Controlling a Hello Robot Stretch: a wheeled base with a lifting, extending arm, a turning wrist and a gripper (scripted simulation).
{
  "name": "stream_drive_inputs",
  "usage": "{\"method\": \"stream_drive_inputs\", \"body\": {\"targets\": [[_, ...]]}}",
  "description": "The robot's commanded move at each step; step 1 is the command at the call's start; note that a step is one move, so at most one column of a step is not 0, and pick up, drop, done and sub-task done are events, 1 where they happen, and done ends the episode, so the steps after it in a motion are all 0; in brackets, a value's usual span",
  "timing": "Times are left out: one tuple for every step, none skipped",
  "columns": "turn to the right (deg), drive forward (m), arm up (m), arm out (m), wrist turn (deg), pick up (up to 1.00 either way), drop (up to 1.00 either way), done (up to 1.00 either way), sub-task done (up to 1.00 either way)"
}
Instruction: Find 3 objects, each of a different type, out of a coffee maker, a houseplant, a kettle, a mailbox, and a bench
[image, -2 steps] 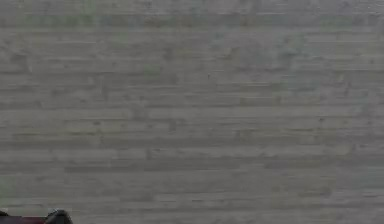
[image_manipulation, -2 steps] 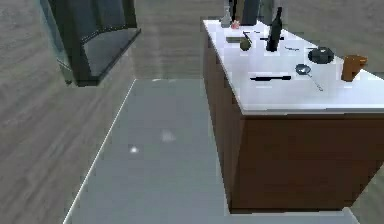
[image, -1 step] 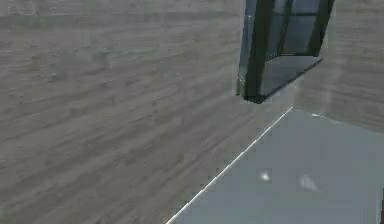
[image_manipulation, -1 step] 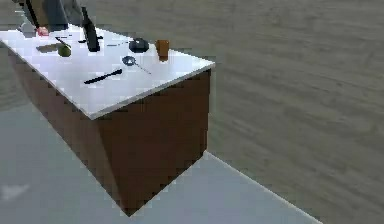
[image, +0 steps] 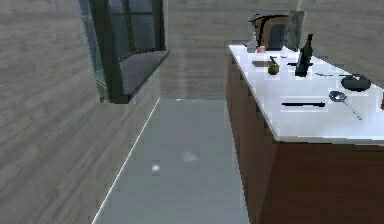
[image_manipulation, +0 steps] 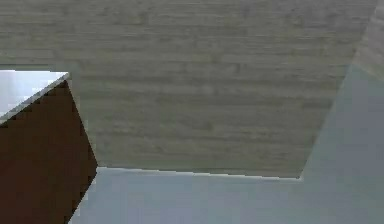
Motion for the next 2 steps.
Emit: {"method": "stream_drive_inputs", "body": {"targets": [[0.0,0.70,0.00,0.00,0.0,0.00,0.00,0.00,0.00],[3.0,0.00,0.00,0.00,0.0,0.00,0.00,0.00,0.00]]}}
